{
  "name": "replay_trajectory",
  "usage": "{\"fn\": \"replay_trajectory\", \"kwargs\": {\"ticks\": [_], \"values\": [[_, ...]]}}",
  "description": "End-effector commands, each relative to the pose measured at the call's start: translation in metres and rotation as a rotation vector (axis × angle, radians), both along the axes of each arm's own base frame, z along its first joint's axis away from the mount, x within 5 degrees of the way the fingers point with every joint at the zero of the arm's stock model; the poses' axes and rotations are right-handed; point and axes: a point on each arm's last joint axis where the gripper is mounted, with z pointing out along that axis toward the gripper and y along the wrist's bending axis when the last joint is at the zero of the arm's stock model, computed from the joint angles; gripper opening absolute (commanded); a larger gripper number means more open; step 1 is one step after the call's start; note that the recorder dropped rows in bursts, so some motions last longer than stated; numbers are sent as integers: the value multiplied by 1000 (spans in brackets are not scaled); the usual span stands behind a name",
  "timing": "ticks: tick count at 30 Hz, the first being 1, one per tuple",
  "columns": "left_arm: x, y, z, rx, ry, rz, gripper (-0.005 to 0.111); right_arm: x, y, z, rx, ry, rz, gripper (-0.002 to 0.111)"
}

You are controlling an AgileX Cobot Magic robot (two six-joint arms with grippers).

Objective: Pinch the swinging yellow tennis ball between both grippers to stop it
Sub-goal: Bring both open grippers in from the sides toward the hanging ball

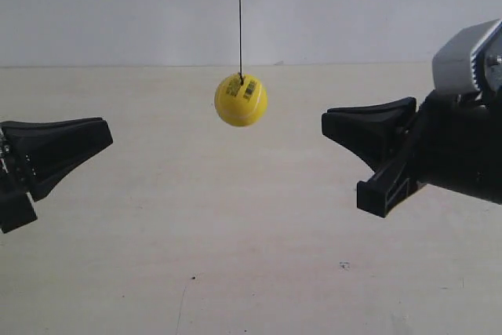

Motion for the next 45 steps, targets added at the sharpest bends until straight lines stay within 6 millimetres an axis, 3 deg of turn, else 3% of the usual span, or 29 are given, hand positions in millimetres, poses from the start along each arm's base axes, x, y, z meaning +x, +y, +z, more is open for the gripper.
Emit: {"fn": "replay_trajectory", "kwargs": {"ticks": [1,12,23,32,45], "values": [[8,0,-5,4,-24,13,5,15,8,-6,-11,8,26,0],[17,-1,-24,19,-27,-6,5,29,12,-28,-91,7,46,0],[30,-33,-26,66,-87,-168,5,22,17,-23,-56,-28,137,0],[41,-32,-24,105,-145,-95,5,25,16,-24,-91,-66,119,0],[38,-40,-33,137,-131,-149,5,21,19,-23,-73,-69,171,0]]}}
